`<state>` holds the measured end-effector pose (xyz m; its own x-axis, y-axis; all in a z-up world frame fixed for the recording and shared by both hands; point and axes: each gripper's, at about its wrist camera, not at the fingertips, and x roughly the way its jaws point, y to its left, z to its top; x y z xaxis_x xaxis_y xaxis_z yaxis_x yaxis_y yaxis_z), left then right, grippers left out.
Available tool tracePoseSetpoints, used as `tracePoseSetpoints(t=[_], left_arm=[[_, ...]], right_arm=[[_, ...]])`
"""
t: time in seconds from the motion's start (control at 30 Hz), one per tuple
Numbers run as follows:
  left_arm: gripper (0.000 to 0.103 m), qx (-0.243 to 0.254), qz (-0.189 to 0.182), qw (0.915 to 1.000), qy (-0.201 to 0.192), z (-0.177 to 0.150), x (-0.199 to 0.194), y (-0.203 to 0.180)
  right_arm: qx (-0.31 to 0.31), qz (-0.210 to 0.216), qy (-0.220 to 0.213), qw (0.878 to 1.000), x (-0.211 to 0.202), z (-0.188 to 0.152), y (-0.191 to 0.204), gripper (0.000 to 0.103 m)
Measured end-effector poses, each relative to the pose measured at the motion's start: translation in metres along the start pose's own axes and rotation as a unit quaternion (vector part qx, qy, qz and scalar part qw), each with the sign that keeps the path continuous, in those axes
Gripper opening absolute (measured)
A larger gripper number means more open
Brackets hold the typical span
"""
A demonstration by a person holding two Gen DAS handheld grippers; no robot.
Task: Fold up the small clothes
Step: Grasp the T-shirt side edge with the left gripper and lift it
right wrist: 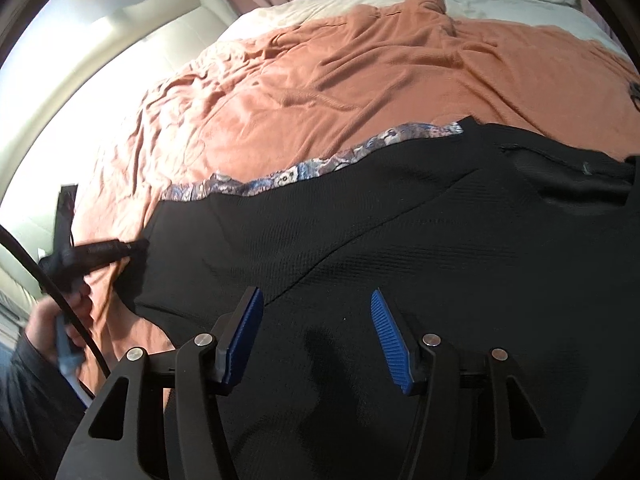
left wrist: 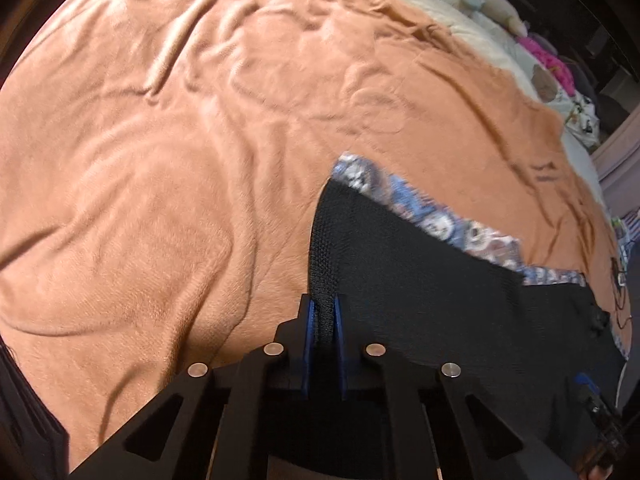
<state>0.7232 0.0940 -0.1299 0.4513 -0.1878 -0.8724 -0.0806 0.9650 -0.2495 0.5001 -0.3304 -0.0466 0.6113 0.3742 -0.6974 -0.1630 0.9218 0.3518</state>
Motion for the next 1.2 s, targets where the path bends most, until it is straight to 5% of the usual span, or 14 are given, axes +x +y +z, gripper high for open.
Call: tracePoseSetpoints(t=[0.13,0.43,0.6,1.13,1.2], left_arm=[[0.009,0.018,-0.014,0.9996,-0.015,0.0,-0.02,-0.012],[0.009,0.04,-0.049,0.9972,-0.041,0.014,-0.071,-0.062],[0.009,0.07,-0.072,0.9936,-0.052,0.017,-0.094,-0.109],[0.01,0.189,-0.14,0.9719,-0.001,-0.023,-0.104,-0.263],[0.028,0.198,-0.143,0.9696,0.014,-0.029,-0.101,-0.274]], right_arm=[[0.003,0.015,0.01,1.0,0.002,0.004,-0.005,0.047],[0.017,0.026,0.005,1.0,-0.029,0.003,-0.019,0.046],[0.027,0.031,-0.004,0.999,-0.06,-0.003,-0.031,0.068],[0.077,0.029,-0.026,0.996,-0.137,-0.035,-0.087,0.069],[0.083,0.03,-0.028,0.996,-0.141,-0.036,-0.092,0.069]])
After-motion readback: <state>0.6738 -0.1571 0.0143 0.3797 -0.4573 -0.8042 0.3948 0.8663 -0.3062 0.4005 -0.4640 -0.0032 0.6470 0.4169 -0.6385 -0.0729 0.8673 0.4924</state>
